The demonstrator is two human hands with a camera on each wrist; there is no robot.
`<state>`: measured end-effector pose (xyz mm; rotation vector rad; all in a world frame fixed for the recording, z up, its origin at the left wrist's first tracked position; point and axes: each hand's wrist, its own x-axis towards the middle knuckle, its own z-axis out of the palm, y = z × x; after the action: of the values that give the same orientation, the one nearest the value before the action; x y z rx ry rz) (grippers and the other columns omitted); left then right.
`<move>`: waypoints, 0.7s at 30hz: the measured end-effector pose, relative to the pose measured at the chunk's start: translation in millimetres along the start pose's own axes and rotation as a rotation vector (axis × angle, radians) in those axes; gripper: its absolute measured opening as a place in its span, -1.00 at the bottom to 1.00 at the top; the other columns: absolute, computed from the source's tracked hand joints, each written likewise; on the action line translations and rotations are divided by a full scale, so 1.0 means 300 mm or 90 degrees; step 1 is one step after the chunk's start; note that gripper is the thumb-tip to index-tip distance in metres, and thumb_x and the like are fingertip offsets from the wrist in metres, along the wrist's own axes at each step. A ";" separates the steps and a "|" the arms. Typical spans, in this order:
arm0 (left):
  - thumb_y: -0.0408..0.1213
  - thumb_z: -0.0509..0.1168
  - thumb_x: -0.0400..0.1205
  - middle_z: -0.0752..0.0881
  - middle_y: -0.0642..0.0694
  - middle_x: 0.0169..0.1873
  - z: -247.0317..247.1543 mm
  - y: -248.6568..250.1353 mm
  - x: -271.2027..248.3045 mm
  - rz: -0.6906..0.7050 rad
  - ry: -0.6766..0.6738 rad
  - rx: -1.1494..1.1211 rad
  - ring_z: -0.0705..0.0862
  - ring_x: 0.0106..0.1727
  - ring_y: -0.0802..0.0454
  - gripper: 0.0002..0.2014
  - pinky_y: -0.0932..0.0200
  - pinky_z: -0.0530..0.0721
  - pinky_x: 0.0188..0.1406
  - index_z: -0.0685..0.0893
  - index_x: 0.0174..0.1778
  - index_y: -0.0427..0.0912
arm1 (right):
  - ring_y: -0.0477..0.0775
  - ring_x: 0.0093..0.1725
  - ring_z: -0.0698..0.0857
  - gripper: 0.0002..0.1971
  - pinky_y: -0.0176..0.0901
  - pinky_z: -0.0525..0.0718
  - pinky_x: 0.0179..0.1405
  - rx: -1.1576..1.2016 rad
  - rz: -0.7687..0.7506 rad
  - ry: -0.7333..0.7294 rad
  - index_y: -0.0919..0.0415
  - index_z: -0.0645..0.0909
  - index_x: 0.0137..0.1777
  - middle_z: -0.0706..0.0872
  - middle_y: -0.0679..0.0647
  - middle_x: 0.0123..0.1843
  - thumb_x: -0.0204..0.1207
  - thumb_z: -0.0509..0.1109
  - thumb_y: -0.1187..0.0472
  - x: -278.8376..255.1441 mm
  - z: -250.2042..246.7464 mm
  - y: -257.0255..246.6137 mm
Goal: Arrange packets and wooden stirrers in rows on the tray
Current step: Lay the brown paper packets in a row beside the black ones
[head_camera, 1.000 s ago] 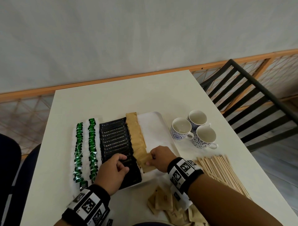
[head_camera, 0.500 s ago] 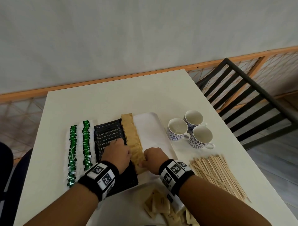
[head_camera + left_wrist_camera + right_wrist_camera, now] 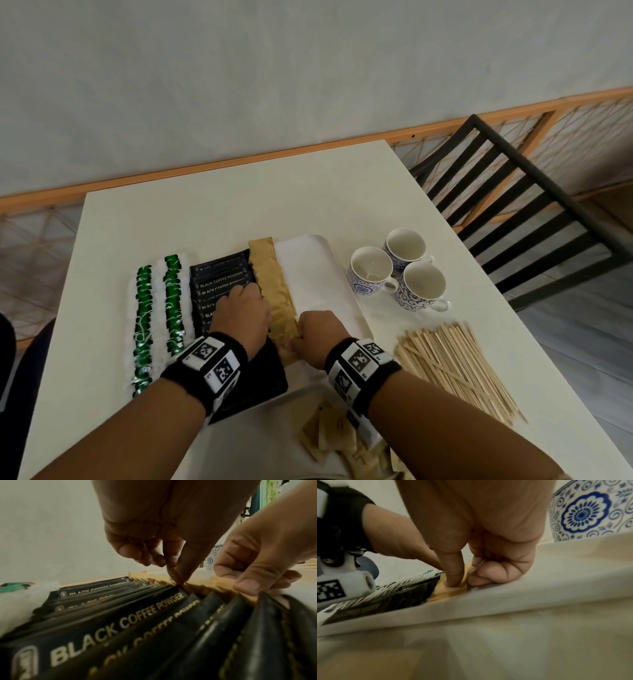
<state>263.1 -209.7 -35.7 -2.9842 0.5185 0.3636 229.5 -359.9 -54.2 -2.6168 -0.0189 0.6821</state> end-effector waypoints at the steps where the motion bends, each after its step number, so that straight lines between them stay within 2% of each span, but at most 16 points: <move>1: -0.06 0.13 0.70 0.48 -0.03 0.12 0.001 -0.002 -0.001 -0.001 0.000 -0.008 0.44 0.19 -0.06 -0.77 0.04 0.51 0.11 0.67 0.06 -0.02 | 0.20 0.05 0.64 -0.73 -0.13 0.47 -0.13 0.004 0.003 0.003 0.18 0.44 -0.13 0.68 0.23 0.07 0.57 0.37 -0.01 0.003 0.003 0.001; 3: -0.01 0.19 0.67 0.50 0.00 0.11 0.002 -0.002 -0.007 -0.006 0.009 -0.034 0.45 0.18 -0.04 -0.80 0.06 0.50 0.12 0.65 0.05 0.03 | 0.22 0.08 0.65 -0.74 -0.14 0.45 -0.14 0.010 0.006 0.013 0.17 0.47 -0.11 0.69 0.24 0.09 0.56 0.37 -0.01 0.005 0.010 0.003; 6: 0.02 0.25 0.63 0.51 0.04 0.05 -0.003 0.001 -0.029 -0.019 0.041 -0.087 0.47 0.15 -0.01 -0.84 0.09 0.48 0.08 0.59 0.01 0.07 | 0.24 0.13 0.65 -0.69 -0.13 0.45 -0.13 0.019 0.012 0.030 0.24 0.53 0.05 0.67 0.23 0.11 0.55 0.38 -0.03 0.001 0.023 0.005; 9: 0.00 0.27 0.61 0.50 0.04 0.02 -0.004 -0.004 -0.063 -0.041 0.062 -0.136 0.49 0.13 0.00 -0.85 0.10 0.50 0.07 0.55 0.01 0.06 | 0.25 0.13 0.65 -0.62 -0.11 0.48 -0.11 0.073 0.019 0.057 0.24 0.45 0.15 0.65 0.21 0.13 0.53 0.40 -0.01 -0.016 0.023 0.002; 12: -0.01 0.32 0.57 0.51 0.06 -0.04 -0.004 -0.007 -0.111 -0.039 0.087 -0.198 0.50 0.07 0.01 -0.86 0.11 0.53 0.02 0.55 -0.06 0.05 | 0.22 0.07 0.64 -0.61 -0.10 0.51 -0.10 0.123 0.012 0.061 0.21 0.41 0.15 0.66 0.20 0.10 0.51 0.43 0.00 -0.039 0.002 0.002; 15: -0.04 0.38 0.54 0.49 0.07 -0.15 0.009 -0.012 -0.175 -0.018 0.102 -0.247 0.49 -0.04 0.04 -0.86 0.11 0.52 -0.09 0.57 -0.15 0.03 | 0.13 -0.05 0.59 -0.73 -0.13 0.53 -0.11 0.126 -0.021 0.057 0.15 0.44 0.02 0.64 0.11 -0.04 0.53 0.41 0.03 -0.068 -0.022 0.017; 18: -0.11 0.41 0.53 0.46 0.13 -0.26 0.041 -0.024 -0.243 0.014 0.095 -0.306 0.47 -0.14 0.09 -0.85 0.20 0.42 -0.20 0.56 -0.26 0.07 | 0.02 -0.08 0.60 -0.84 -0.22 0.52 -0.12 0.069 -0.102 0.019 0.11 0.59 -0.08 0.71 0.04 -0.09 0.51 0.43 0.04 -0.125 -0.049 0.041; 21: -0.11 0.40 0.56 0.52 0.17 -0.36 0.073 -0.027 -0.307 0.055 0.028 -0.360 0.50 -0.25 0.20 -0.76 0.32 0.39 -0.30 0.50 -0.36 0.20 | 0.03 -0.04 0.66 -0.79 -0.16 0.62 -0.03 -0.078 -0.188 -0.085 0.13 0.72 0.00 0.77 0.04 -0.03 0.52 0.42 0.02 -0.204 -0.057 0.073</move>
<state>176.9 -169.6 -33.7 -3.5239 0.6430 0.5294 181.8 -394.0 -21.5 -2.6004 -0.4907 0.7660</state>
